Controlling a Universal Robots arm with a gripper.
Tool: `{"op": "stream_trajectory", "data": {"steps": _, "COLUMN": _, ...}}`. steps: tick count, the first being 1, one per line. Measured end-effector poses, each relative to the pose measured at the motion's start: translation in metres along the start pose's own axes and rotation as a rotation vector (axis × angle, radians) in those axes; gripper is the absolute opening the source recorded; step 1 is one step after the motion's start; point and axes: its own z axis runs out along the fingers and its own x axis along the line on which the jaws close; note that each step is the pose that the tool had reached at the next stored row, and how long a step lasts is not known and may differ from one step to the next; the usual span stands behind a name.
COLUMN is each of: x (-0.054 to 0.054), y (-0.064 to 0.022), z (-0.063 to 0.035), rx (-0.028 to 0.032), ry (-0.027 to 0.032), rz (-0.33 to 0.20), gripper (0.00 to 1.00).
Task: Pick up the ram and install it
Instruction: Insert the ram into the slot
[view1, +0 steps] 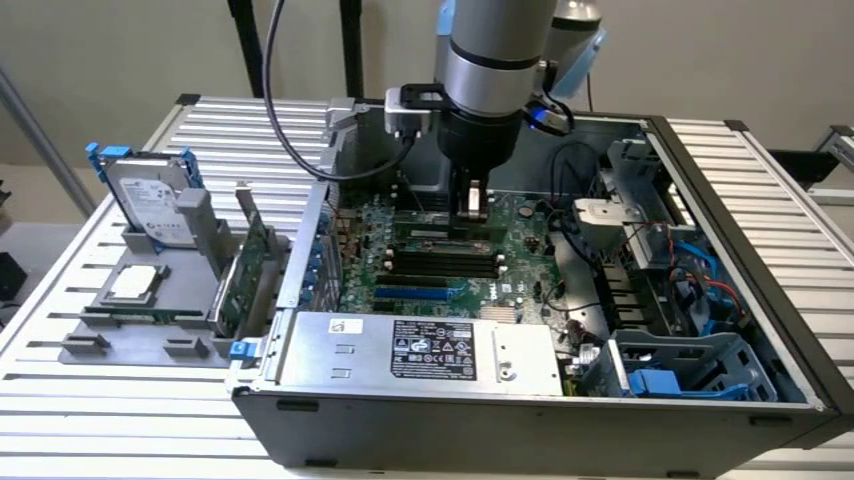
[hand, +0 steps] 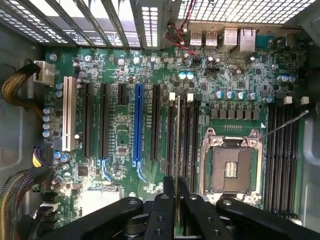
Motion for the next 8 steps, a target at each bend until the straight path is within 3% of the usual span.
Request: {"op": "stream_trajectory", "data": {"steps": 8, "x": 0.000, "y": -0.0005, "z": 0.0145, "rx": 0.0000, "ry": 0.0057, "rz": 0.000, "gripper": 0.00}}
